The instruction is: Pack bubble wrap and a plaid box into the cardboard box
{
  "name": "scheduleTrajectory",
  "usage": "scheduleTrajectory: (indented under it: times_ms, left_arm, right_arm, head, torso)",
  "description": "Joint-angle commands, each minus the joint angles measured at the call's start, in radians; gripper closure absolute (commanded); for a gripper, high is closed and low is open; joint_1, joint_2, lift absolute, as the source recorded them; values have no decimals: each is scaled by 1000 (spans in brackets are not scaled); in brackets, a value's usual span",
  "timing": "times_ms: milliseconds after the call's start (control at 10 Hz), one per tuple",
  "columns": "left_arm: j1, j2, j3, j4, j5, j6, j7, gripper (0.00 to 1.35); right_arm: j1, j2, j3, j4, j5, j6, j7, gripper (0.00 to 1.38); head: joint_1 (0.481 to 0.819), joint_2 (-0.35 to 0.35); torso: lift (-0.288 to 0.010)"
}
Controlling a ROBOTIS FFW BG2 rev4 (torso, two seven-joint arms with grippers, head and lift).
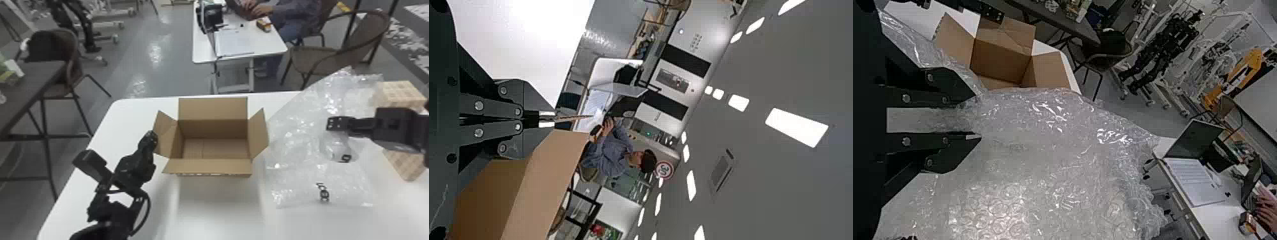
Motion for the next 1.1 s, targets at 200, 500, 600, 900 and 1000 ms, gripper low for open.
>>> scheduleTrajectory:
  times_ms: [200, 500, 600, 900, 1000]
  left_arm:
    - [32, -2, -131, 14, 21, -174, 166, 1204]
    - [52, 38, -246, 20, 24, -300, 316, 1204]
    - [57, 61, -284, 20, 39, -318, 367, 1204]
    - [54, 78, -299, 28, 50, -321, 378, 1204]
    - [55, 80, -296, 26, 50, -323, 379, 1204]
  right_arm:
    - [-12, 34, 23, 14, -14, 0, 14, 1004]
    - [-41, 53, 76, 49, -10, -3, 37, 1030]
    - [-43, 80, 86, 66, -5, -8, 43, 1030]
    - [-78, 94, 102, 23, 124, -61, 222, 1033]
    - [-78, 91, 120, 0, 233, -123, 370, 1035]
  head:
    - [695, 168]
    - [695, 180]
    - [695, 185]
    - [695, 211]
    - [695, 214]
  torso:
    - [-110]
    - [-110]
    - [-110]
    - [-110]
    - [-110]
